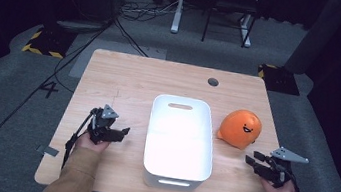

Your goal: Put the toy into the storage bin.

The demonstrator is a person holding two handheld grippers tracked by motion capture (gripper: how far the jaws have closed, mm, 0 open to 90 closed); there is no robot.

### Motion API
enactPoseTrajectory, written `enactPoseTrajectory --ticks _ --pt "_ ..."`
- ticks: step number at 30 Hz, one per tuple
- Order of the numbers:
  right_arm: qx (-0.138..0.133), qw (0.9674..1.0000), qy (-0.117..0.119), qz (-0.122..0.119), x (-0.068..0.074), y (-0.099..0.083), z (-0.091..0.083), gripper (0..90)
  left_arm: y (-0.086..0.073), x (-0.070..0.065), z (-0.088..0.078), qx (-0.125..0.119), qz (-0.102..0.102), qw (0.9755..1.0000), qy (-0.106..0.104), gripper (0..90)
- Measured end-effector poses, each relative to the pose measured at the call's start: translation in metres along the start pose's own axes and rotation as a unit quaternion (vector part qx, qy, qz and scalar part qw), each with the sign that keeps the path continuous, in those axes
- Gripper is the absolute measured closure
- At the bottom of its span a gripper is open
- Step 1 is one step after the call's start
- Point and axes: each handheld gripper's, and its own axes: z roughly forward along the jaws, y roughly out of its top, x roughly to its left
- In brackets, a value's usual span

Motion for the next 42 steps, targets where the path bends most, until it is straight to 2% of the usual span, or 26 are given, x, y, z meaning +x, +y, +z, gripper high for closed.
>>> enactPoseTrajectory --ticks 7,11,13,15,17,19,21,28,34,40,42 --pt "-0.017 0.9998 0.000 -0.005 0.000 0.014 -0.009 54.1 -0.004 0.005 0.011 0.021 -0.009 0.9997 0.003 27.3" --pt "-0.030 0.9995 0.006 0.007 0.000 0.021 -0.015 54.0 -0.006 0.009 0.012 0.027 -0.019 0.9994 -0.002 27.0" --pt "-0.036 0.9993 0.005 0.005 -0.001 0.025 -0.019 54.0 -0.008 0.011 0.014 0.029 -0.015 0.9995 0.004 27.1" --pt "-0.040 0.9992 0.005 0.005 -0.002 0.029 -0.022 54.0 -0.011 0.013 0.015 0.024 -0.007 0.9997 0.007 27.4" --pt "-0.047 0.9988 0.007 0.008 -0.003 0.034 -0.024 53.9 -0.012 0.013 0.016 0.018 -0.013 0.9997 0.013 27.7" --pt "-0.052 0.9986 0.009 0.006 -0.005 0.039 -0.028 53.8 -0.012 0.015 0.016 0.019 -0.004 0.9997 0.016 26.1" --pt "-0.057 0.9983 0.009 0.003 -0.006 0.044 -0.030 53.6 -0.013 0.015 0.018 0.011 -0.006 0.9998 0.017 23.3" --pt "-0.067 0.9976 0.011 0.011 -0.008 0.056 -0.036 53.3 -0.012 0.015 0.020 0.010 -0.010 0.9997 0.021 20.8" --pt "-0.073 0.9972 0.013 0.008 -0.010 0.068 -0.036 52.9 -0.010 0.014 0.021 0.012 -0.011 0.9996 0.021 19.9" --pt "-0.087 0.9960 0.012 0.017 -0.016 0.081 -0.030 51.9 -0.010 0.014 0.022 0.013 -0.008 0.9996 0.022 19.9" --pt "-0.089 0.9959 0.011 0.008 -0.018 0.085 -0.028 51.9 -0.008 0.015 0.023 0.012 -0.009 0.9997 0.021 19.7"
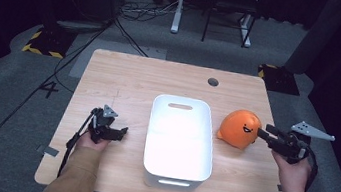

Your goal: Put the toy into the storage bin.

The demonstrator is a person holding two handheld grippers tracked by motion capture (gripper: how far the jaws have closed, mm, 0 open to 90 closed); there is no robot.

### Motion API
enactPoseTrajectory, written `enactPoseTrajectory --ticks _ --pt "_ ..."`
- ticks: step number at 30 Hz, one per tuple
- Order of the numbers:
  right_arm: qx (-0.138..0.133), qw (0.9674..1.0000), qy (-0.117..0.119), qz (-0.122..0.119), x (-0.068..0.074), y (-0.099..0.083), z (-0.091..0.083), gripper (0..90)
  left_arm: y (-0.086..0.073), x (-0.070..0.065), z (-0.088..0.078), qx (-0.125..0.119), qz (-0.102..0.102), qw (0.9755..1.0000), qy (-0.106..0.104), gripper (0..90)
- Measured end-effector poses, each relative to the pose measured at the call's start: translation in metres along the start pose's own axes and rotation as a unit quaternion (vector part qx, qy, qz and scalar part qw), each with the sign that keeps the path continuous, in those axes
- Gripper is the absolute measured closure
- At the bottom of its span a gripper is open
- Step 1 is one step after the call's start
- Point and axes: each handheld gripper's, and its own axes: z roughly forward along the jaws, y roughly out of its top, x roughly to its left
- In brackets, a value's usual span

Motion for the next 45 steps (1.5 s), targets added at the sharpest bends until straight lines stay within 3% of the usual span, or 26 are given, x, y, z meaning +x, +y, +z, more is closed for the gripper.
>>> enactPoseTrajectory --ticks 2,9,12,18,25,28,32,35,40,45 --pt "-0.006 1.0000 0.000 -0.007 -0.002 0.003 0.002 51.8 0.001 0.000 0.001 0.002 0.000 1.0000 0.000 19.3" --pt "-0.004 0.9999 0.012 0.006 -0.010 0.014 0.018 52.5 0.001 0.000 0.002 -0.001 -0.002 1.0000 0.000 19.0" --pt "-0.010 0.9999 0.011 -0.006 -0.011 0.016 0.029 53.1 0.001 -0.001 0.001 0.000 -0.003 1.0000 0.002 19.0" --pt "-0.003 0.9998 0.016 0.009 -0.021 0.013 0.046 53.9 0.001 -0.002 0.001 0.002 -0.006 1.0000 0.004 19.0" --pt "0.001 0.9990 0.040 0.018 -0.028 0.009 0.059 60.9 0.001 -0.003 0.001 0.000 -0.010 0.9999 0.009 19.0" --pt "0.003 0.9983 0.051 0.027 -0.027 0.008 0.060 68.4 0.001 -0.003 0.001 0.000 -0.009 0.9999 0.009 19.0" --pt "0.004 0.9989 0.046 0.011 -0.019 0.010 0.057 78.8 0.001 -0.003 0.001 0.000 -0.009 0.9999 0.009 19.0" --pt "-0.002 0.9993 0.036 -0.002 -0.012 0.014 0.052 80.4 0.001 -0.003 0.001 0.000 -0.009 0.9999 0.009 18.9" --pt "-0.012 0.9986 0.047 -0.022 -0.005 0.025 0.042 80.6 0.001 -0.003 0.001 0.001 -0.010 0.9999 0.008 18.9" --pt "-0.026 0.9976 0.058 -0.027 0.001 0.037 0.030 80.4 0.001 -0.004 0.002 -0.001 -0.010 0.9999 0.009 18.9"
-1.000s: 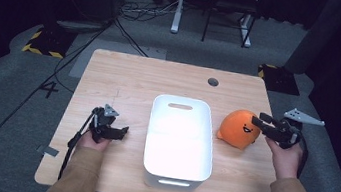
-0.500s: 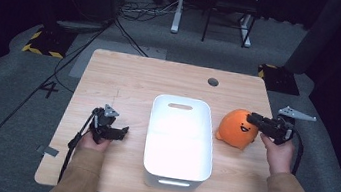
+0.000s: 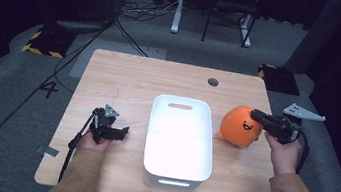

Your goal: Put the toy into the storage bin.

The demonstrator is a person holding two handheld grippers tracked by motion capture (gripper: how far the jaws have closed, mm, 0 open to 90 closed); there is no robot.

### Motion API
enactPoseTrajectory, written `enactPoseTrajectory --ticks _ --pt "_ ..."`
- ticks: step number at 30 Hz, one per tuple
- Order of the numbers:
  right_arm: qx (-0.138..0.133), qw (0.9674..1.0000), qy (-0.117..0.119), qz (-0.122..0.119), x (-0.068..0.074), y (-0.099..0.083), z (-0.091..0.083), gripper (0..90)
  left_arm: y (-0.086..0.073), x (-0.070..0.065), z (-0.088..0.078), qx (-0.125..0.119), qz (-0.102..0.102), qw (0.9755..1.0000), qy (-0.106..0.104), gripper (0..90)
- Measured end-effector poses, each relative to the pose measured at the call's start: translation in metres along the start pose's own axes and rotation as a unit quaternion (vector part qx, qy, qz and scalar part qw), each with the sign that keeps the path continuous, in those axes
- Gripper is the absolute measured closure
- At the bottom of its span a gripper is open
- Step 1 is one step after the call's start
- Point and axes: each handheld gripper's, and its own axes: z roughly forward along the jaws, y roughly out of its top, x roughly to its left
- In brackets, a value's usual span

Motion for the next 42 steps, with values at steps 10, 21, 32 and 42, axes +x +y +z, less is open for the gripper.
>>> enactPoseTrajectory --ticks 10,21,32,42 --pt "-0.023 0.9993 0.028 -0.006 0.007 0.023 -0.020 80.5 0.000 0.000 0.000 0.000 0.001 1.0000 0.000 18.9" --pt "-0.040 0.9970 0.061 -0.025 0.003 0.045 -0.042 80.6 0.000 0.000 0.000 0.000 0.003 1.0000 0.001 18.9" --pt "-0.040 0.9954 0.078 -0.038 0.008 0.063 -0.047 81.1 0.001 0.000 0.001 0.000 0.004 1.0000 -0.003 18.7" --pt "-0.043 0.9911 0.109 -0.063 0.024 0.087 -0.037 81.1 0.001 0.000 0.001 0.001 0.005 1.0000 -0.003 18.7"
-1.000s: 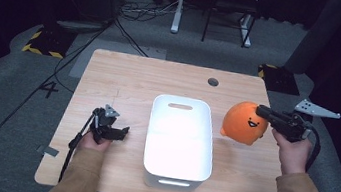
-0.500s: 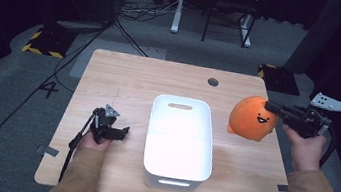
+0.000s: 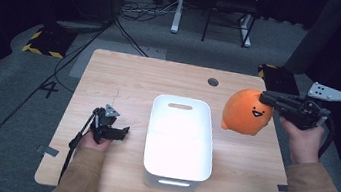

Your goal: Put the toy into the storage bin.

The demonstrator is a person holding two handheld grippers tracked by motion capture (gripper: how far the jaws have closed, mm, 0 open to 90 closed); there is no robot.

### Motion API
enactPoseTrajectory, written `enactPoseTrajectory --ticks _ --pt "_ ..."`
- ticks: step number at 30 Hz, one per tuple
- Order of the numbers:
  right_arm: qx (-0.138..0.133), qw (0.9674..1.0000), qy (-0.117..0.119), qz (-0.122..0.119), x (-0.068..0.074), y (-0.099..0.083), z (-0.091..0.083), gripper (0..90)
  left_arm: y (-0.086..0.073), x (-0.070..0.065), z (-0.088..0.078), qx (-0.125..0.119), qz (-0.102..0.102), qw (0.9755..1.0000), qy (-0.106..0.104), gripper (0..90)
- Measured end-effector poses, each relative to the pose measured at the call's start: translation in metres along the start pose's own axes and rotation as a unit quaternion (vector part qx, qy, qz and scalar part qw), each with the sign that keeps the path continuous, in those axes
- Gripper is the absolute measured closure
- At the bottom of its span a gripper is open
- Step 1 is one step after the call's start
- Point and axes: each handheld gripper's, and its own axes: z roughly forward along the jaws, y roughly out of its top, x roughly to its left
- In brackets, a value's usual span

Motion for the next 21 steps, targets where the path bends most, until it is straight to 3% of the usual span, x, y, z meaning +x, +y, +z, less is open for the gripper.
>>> enactPoseTrajectory --ticks 9,21 --pt "-0.006 0.9996 0.024 -0.012 0.009 0.019 0.023 81.1 0.000 0.000 0.000 0.000 0.000 1.0000 0.000 18.7" --pt "-0.017 0.9977 0.060 -0.027 0.033 0.045 0.063 81.2 0.000 0.000 0.000 0.001 -0.001 1.0000 -0.003 18.5"
